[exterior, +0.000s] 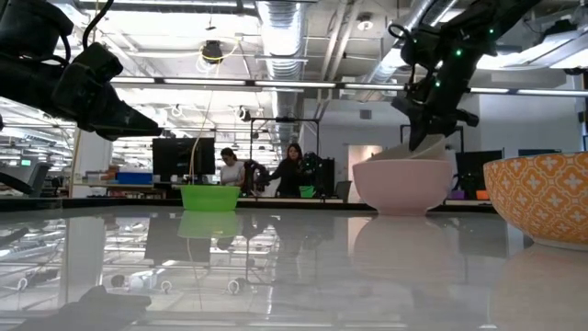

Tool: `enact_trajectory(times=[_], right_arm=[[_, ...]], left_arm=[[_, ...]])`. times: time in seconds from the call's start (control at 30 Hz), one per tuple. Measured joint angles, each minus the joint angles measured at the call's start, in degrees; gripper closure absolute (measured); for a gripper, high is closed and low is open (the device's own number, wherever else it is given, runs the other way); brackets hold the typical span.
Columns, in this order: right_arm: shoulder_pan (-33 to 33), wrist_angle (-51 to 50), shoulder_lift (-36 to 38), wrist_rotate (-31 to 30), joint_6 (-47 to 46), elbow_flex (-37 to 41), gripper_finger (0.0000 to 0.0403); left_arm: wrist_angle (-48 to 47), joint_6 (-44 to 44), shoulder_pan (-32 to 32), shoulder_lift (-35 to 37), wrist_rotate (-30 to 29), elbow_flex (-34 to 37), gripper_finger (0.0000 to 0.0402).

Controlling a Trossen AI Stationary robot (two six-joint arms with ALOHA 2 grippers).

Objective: Nest bowls inside each other
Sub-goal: Stack the gray bowl on top of the light orange bowl

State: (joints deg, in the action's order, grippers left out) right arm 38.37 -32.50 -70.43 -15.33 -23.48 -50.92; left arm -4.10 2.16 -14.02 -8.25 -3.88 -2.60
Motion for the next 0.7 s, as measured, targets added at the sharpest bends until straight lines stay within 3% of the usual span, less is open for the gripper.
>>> enact_trajectory(times=[0.47, 0.57, 0.7], right_arm=[[-1.3, -4.3, 0.0, -9.6, 1.3, -4.3, 0.0241], [-4.0, -4.1, 0.0, -13.5, -0.3, -3.7, 0.0272], [-8.2, -3.4, 0.0, -23.7, -3.7, -0.7, 0.0356]], left_arm=[[0.0, 0.0, 0.0, 0.0, 0.0, 0.0, 0.0244], [0.0, 0.0, 0.0, 0.0, 0.0, 0.0, 0.0244], [0.0, 0.0, 0.0, 0.0, 0.0, 0.0, 0.0244]])
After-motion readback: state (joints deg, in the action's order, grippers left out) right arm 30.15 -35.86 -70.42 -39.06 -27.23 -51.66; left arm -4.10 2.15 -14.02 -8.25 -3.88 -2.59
